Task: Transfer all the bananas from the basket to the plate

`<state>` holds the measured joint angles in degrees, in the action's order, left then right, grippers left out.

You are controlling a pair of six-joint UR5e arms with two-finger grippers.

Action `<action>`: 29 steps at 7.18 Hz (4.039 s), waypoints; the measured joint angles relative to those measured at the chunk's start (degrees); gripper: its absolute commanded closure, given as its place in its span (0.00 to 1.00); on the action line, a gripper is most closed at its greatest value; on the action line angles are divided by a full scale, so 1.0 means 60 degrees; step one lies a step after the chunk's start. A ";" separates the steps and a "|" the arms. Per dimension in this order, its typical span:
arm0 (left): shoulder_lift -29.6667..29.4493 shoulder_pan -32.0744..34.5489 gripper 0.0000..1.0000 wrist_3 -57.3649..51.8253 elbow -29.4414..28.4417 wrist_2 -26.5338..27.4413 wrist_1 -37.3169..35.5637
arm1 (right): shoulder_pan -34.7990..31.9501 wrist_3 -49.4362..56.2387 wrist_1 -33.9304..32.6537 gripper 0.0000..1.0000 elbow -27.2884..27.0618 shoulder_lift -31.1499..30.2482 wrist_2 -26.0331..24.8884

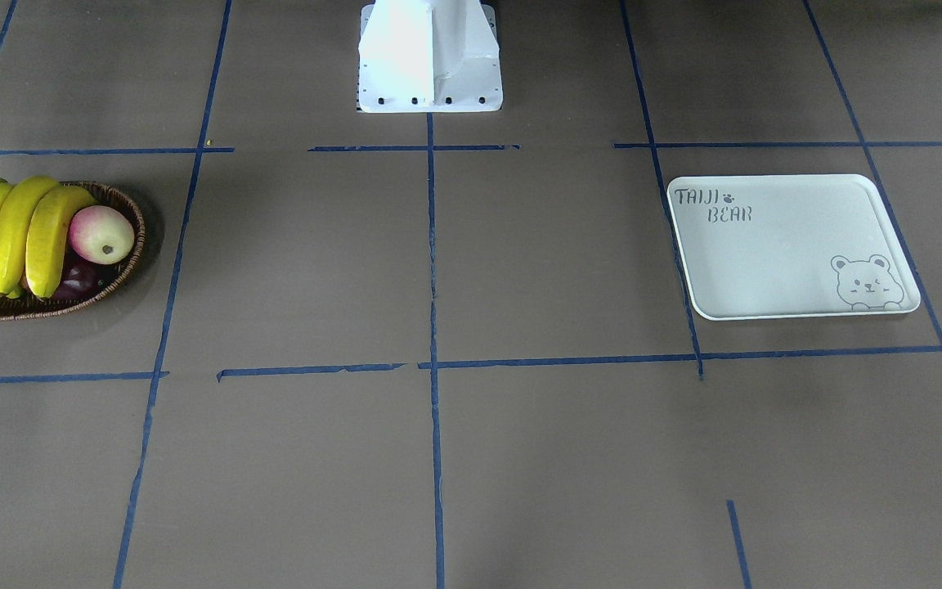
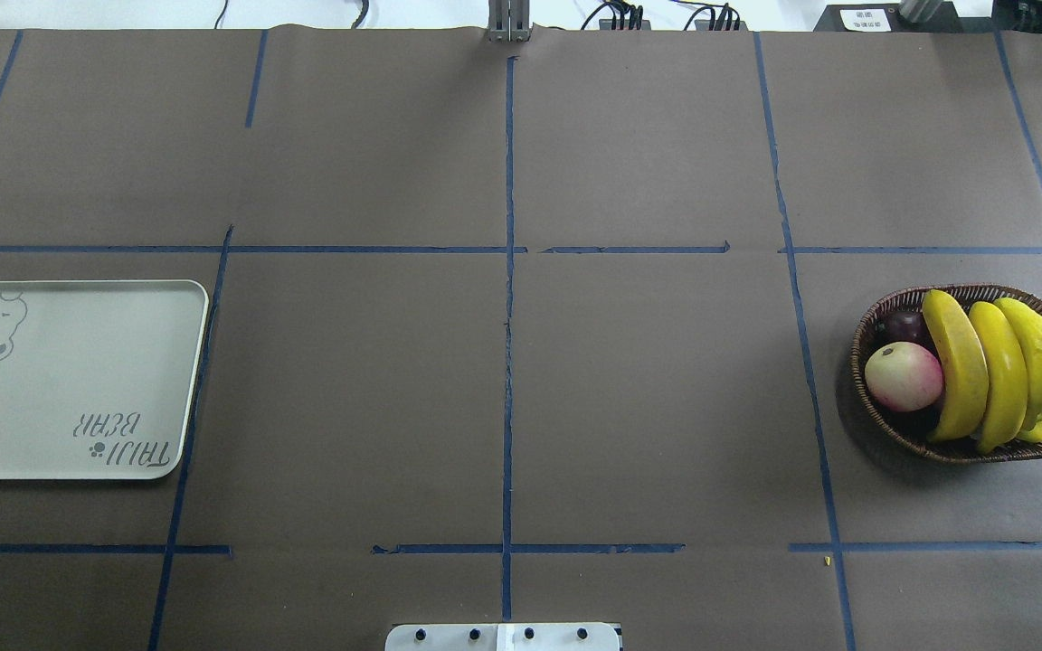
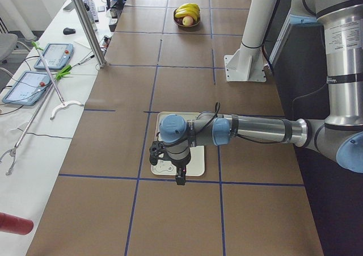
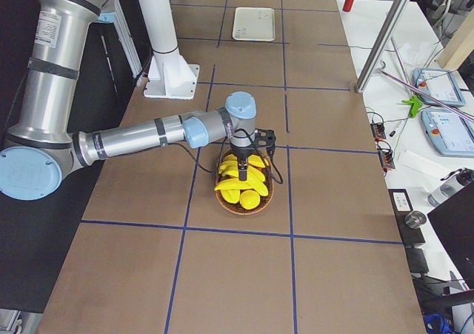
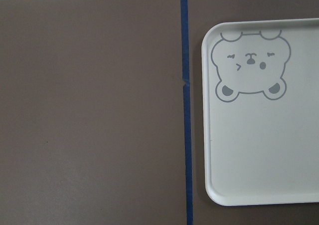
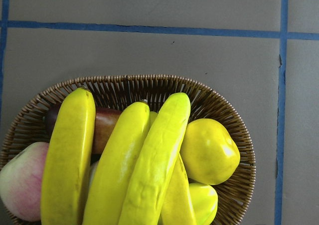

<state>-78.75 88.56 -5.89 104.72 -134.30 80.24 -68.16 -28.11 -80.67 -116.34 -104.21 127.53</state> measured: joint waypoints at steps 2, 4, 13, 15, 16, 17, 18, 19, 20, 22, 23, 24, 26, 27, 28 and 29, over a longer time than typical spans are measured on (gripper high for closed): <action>0.0000 -0.0007 0.00 0.0000 -0.0012 0.0006 0.0001 | 0.0726 -0.0554 0.0159 0.10 0.0202 0.0023 -0.0589; 0.0000 -0.0009 0.00 0.0000 -0.0017 0.0004 0.0000 | 0.1284 -0.0822 0.0184 0.10 0.0335 0.0059 -0.1061; 0.0000 -0.0009 0.00 0.0000 -0.0022 0.0011 -0.0014 | 0.1551 -0.0758 0.0179 0.23 0.0651 0.0332 -0.1348; 0.0000 -0.0009 0.00 0.0000 -0.0022 0.0005 -0.0014 | 0.1610 -0.0718 0.0172 0.27 0.0719 0.0317 -0.1364; 0.0000 -0.0010 0.00 0.0000 -0.0022 0.0002 -0.0014 | 0.1641 -0.0593 0.0165 0.29 0.0748 0.0301 -0.1371; 0.0000 -0.0009 0.00 0.0000 -0.0022 0.0000 -0.0014 | 0.1654 -0.0388 0.0164 0.30 0.0806 0.0291 -0.1374; 0.0003 -0.0010 0.00 0.0000 -0.0022 0.0000 -0.0014 | 0.1658 -0.0178 0.0169 0.31 0.0889 0.0290 -0.1376; 0.0005 -0.0009 0.00 0.0000 -0.0022 0.0000 -0.0014 | 0.1662 0.0037 0.0172 0.31 0.0974 0.0289 -0.1377; 0.0004 -0.0009 0.00 0.0000 -0.0022 0.0000 -0.0014 | 0.1662 0.0226 0.0173 0.37 0.1066 0.0291 -0.1377; 0.0001 -0.0009 0.00 0.0000 -0.0022 0.0000 -0.0014 | 0.1663 0.0373 0.0174 0.86 0.1163 0.0311 -0.1374; 0.0000 -0.0009 0.00 0.0000 -0.0022 0.0000 -0.0014 | 0.1661 0.0389 0.0177 0.86 0.1148 0.0321 -0.1367; 0.0000 -0.0009 0.00 0.0000 -0.0022 0.0000 -0.0014 | 0.1649 0.0417 0.0179 0.89 0.1109 0.0331 -0.1354; 0.0000 -0.0009 0.00 0.0000 -0.0022 0.0000 -0.0014 | 0.1275 0.0589 0.0142 0.96 0.0979 0.0341 -0.1262; 0.0000 -0.0009 0.00 0.0000 -0.0019 0.0000 -0.0011 | 0.0908 0.0690 0.0081 0.96 0.0771 0.0325 -0.1205; 0.0000 -0.0009 0.00 -0.0003 -0.0008 0.0000 0.0002 | 0.0568 0.0734 0.0047 0.96 0.0496 0.0295 -0.1157; -0.0003 -0.0014 0.00 -0.0020 0.0032 0.0000 0.0018 | 0.0248 0.0754 -0.0032 0.96 0.0192 0.0292 -0.1067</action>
<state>-78.77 88.48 -6.01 104.91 -134.30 80.35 -66.67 -23.58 -80.86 -115.19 -102.46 121.13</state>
